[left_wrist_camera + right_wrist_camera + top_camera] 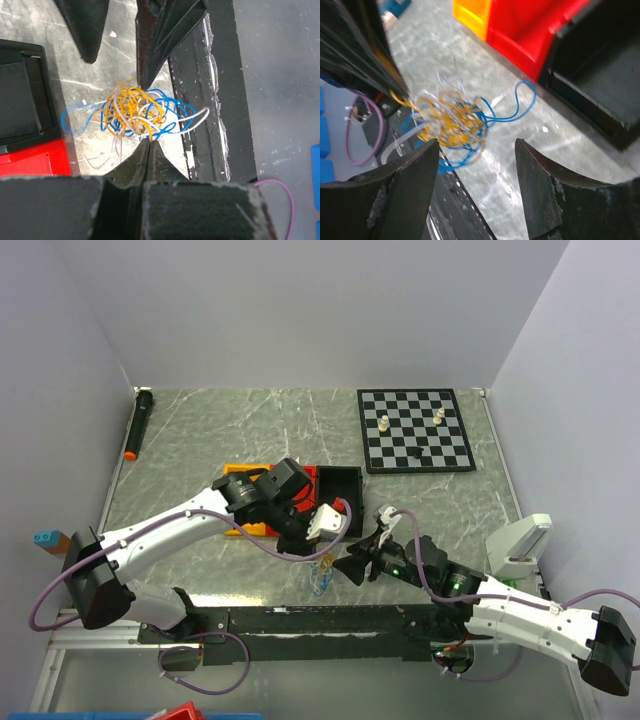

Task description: Untangle the cables

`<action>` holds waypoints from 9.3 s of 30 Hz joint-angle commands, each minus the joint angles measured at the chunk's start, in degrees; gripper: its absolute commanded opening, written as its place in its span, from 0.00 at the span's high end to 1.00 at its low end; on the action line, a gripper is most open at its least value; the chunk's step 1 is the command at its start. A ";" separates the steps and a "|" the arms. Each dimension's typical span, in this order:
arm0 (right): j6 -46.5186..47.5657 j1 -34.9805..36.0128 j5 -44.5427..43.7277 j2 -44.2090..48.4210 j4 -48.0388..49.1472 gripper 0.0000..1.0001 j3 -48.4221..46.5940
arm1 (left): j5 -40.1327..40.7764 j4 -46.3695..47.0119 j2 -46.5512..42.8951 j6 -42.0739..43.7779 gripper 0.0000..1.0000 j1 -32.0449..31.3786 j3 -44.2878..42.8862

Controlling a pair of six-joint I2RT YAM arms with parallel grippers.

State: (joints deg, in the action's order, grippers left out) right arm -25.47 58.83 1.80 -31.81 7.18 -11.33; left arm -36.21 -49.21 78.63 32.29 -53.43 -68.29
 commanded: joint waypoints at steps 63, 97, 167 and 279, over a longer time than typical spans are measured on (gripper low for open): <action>-15.04 -0.12 -14.71 5.63 11.26 0.31 4.57 | 3.51 0.69 3.37 -8.65 0.99 -0.45 -20.92; -37.89 1.99 -24.74 2.74 -27.48 1.00 2.02 | 31.54 3.93 -3.21 -9.26 0.99 -0.62 -31.29; -5.21 -4.23 -35.57 -16.60 -21.96 1.00 -37.70 | 49.57 37.00 -22.37 -9.36 0.99 9.40 -13.19; -2.21 -7.76 13.41 -28.47 55.74 0.18 -12.57 | 10.28 30.40 -26.51 -22.19 0.99 9.31 -5.97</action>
State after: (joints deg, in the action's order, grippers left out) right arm -28.77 50.76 13.45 -58.28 51.03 -21.45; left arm -21.15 -20.64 51.51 11.14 -44.18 -71.46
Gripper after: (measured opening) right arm 0.823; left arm 0.017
